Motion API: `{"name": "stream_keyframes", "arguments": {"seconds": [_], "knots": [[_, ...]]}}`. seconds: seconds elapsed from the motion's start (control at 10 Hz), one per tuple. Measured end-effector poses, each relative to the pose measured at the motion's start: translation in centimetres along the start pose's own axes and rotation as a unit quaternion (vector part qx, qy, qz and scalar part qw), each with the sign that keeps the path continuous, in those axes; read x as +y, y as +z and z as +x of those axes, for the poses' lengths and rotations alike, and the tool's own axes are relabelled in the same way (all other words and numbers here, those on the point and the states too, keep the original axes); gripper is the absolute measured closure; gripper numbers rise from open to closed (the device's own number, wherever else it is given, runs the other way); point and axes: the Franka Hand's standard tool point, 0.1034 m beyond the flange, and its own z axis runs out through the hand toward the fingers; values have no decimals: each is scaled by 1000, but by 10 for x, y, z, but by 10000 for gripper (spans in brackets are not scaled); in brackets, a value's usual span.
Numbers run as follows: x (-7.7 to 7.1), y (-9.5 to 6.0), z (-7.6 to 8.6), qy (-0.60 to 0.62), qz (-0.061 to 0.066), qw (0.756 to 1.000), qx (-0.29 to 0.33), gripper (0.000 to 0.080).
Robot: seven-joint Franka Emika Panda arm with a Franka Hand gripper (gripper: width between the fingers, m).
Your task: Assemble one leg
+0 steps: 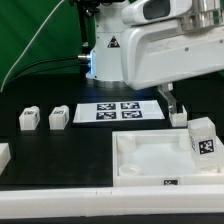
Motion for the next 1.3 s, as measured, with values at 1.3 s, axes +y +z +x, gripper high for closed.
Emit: {"name": "stream_keyframes", "arguments": {"seconds": [1.3], "knots": [[9,37,5,7,8,999,-31,150]]}}
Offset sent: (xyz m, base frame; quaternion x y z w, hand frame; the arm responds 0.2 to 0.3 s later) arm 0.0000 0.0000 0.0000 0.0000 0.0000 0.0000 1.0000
